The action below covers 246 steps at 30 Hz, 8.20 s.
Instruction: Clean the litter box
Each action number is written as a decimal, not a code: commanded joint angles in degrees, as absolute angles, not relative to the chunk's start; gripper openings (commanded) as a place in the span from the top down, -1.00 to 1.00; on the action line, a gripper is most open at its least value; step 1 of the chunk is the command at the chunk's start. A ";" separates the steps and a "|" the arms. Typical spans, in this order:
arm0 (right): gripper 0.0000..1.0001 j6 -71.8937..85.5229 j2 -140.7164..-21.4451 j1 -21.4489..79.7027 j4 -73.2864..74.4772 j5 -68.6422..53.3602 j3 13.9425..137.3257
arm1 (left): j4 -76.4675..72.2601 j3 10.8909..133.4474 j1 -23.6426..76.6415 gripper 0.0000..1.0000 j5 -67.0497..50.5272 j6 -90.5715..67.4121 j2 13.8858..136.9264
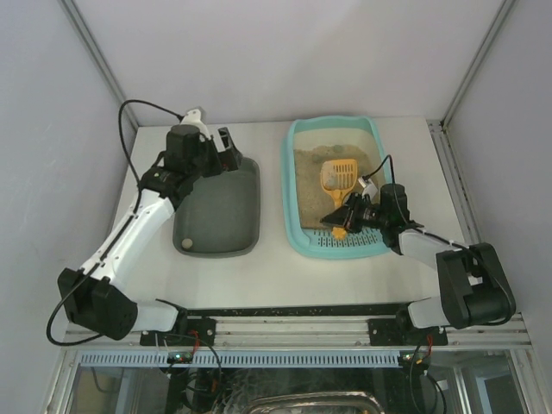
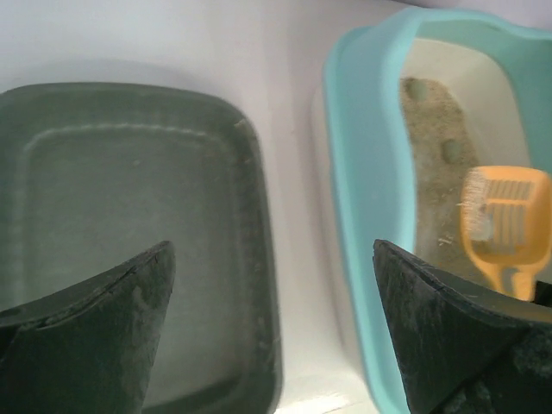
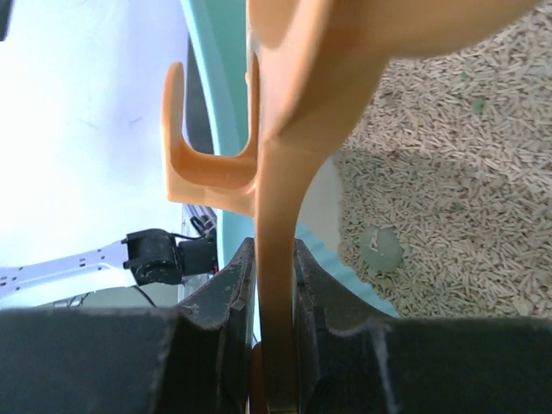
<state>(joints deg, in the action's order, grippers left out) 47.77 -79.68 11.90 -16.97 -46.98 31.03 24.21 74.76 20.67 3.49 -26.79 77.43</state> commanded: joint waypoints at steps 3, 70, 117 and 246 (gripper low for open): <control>1.00 61.00 -79.58 8.57 -45.12 -50.09 25.06 | 27.78 69.26 10.24 -1.00 1.21 -22.57 69.10; 1.00 18.99 -129.51 62.70 72.50 34.07 133.77 | 43.01 72.82 -21.59 -0.97 -6.37 -7.98 68.13; 1.00 32.09 -99.86 14.26 37.34 -32.41 73.65 | 18.08 108.30 17.29 -0.99 -8.45 -48.72 116.63; 1.00 53.76 -70.65 9.45 -34.25 -47.93 29.07 | 23.37 61.46 14.34 -0.99 -10.22 -18.60 64.86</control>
